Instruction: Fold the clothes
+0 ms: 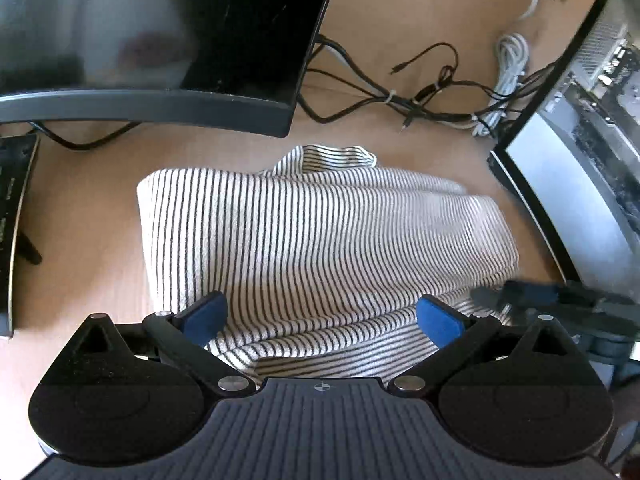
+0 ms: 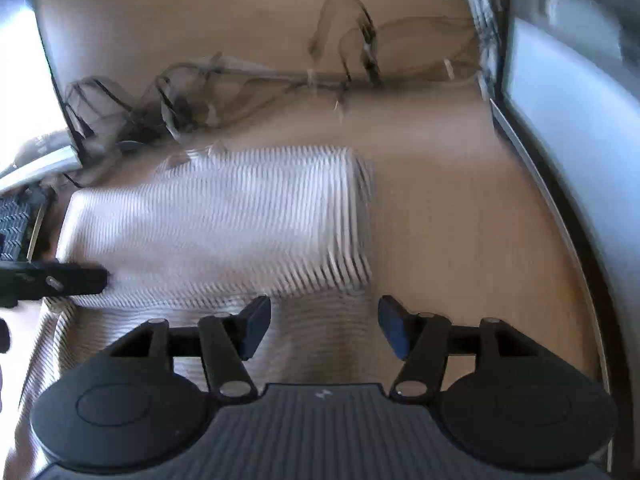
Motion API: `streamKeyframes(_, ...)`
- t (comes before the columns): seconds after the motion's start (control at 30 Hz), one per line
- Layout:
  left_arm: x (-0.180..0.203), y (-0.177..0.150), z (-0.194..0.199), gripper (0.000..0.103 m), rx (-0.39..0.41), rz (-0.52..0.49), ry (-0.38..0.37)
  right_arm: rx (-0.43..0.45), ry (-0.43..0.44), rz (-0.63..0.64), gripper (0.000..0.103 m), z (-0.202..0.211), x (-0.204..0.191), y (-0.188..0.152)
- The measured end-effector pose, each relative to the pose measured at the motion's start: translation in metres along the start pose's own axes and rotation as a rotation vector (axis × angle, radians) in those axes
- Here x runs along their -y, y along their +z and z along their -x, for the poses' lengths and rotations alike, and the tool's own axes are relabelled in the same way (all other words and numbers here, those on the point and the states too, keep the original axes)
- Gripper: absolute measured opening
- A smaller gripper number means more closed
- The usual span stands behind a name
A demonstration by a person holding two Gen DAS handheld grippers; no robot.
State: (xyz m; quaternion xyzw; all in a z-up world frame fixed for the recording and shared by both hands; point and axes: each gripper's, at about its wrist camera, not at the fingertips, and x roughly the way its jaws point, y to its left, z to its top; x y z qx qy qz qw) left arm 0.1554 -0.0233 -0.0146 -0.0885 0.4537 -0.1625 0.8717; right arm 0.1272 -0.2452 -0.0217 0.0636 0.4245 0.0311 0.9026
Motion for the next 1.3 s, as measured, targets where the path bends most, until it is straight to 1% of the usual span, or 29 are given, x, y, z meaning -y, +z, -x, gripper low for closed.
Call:
streamKeyframes(0.03, -0.002, -0.001, 0.001, 0.103, 0.002, -0.003, -0.006, -0.003, -0.027, -0.009, 0.062, 0.003, 0.003, 0.000)
streamKeyframes(0.07, -0.003, -0.001, 0.001, 0.103, 0.001, 0.000, -0.010, 0.000, -0.031, -0.026, 0.061, 0.007, 0.006, 0.000)
streamKeyframes(0.1, -0.004, -0.001, 0.000, 0.103, 0.001, 0.004, -0.012, 0.022, -0.022, -0.040, 0.061, 0.013, 0.008, 0.002)
streamKeyframes(0.13, -0.003, -0.001, -0.001, 0.103, 0.001, 0.011, -0.010, 0.061, -0.032, -0.029, 0.057, 0.022, 0.005, 0.005)
streamKeyframes(0.17, -0.003, -0.001, -0.001, 0.103, 0.002, 0.019, -0.005, 0.104, -0.042, 0.008, 0.049, 0.029, -0.001, 0.008)
streamKeyframes(0.23, -0.001, -0.001, -0.001, 0.103, 0.005, 0.033, 0.008, 0.178, -0.041, 0.090, 0.047, 0.042, -0.015, 0.016)
streamKeyframes(0.3, 0.002, -0.001, -0.002, 0.103, 0.009, 0.037, 0.025, 0.196, 0.002, 0.118, 0.047, 0.041, -0.025, 0.024)
streamKeyframes(0.37, 0.004, -0.002, -0.003, 0.103, 0.009, 0.029, 0.036, 0.179, 0.036, 0.117, 0.047, 0.029, -0.028, 0.026)
streamKeyframes(0.47, 0.007, -0.003, -0.005, 0.103, 0.008, 0.018, 0.052, 0.076, 0.037, 0.105, 0.047, -0.004, -0.022, 0.024)
streamKeyframes(0.5, 0.008, -0.003, -0.006, 0.103, 0.008, 0.014, 0.057, 0.062, 0.036, 0.108, 0.047, -0.009, -0.019, 0.024)
streamKeyframes(0.57, 0.010, -0.004, -0.007, 0.103, 0.007, 0.007, 0.068, 0.044, 0.043, 0.101, 0.047, -0.009, -0.018, 0.030)
streamKeyframes(0.63, 0.012, -0.005, -0.009, 0.103, 0.007, -0.001, 0.079, 0.022, 0.057, 0.067, 0.047, -0.010, -0.013, 0.038)
streamKeyframes(0.7, 0.015, -0.005, -0.010, 0.103, 0.007, -0.008, 0.090, 0.023, 0.057, 0.050, 0.047, -0.008, -0.013, 0.043)
streamKeyframes(0.8, 0.017, -0.006, -0.012, 0.103, 0.006, -0.018, 0.102, 0.059, 0.068, 0.068, 0.047, -0.001, -0.020, 0.051)
streamKeyframes(0.83, 0.017, -0.006, -0.012, 0.103, 0.006, -0.020, 0.100, 0.072, 0.077, 0.078, 0.046, 0.001, -0.023, 0.054)
streamKeyframes(0.87, 0.016, -0.006, -0.012, 0.103, 0.006, -0.022, 0.097, 0.083, 0.086, 0.091, 0.040, 0.004, -0.025, 0.056)
streamKeyframes(0.9, 0.016, -0.006, -0.012, 0.103, 0.006, -0.023, 0.095, 0.092, 0.096, 0.106, 0.038, 0.004, -0.028, 0.060)
streamKeyframes(0.97, 0.013, -0.006, -0.012, 0.103, 0.009, -0.026, 0.081, 0.105, 0.103, 0.130, 0.037, -0.003, -0.038, 0.072)
streamKeyframes(1.03, 0.009, -0.007, -0.012, 0.103, 0.013, -0.034, 0.064, 0.102, 0.138, 0.144, 0.038, -0.017, -0.049, 0.086)
streamKeyframes(1.13, 0.009, -0.008, -0.012, 0.103, 0.009, -0.058, 0.055, 0.073, 0.187, 0.156, 0.042, -0.046, -0.063, 0.104)
streamKeyframes(1.23, 0.009, -0.010, -0.011, 0.103, 0.014, -0.046, 0.049, 0.053, 0.192, 0.222, 0.042, -0.076, -0.078, 0.113)
streamKeyframes(1.3, 0.007, -0.010, -0.008, 0.103, 0.021, -0.029, 0.036, 0.022, 0.189, 0.274, 0.042, -0.093, -0.085, 0.115)
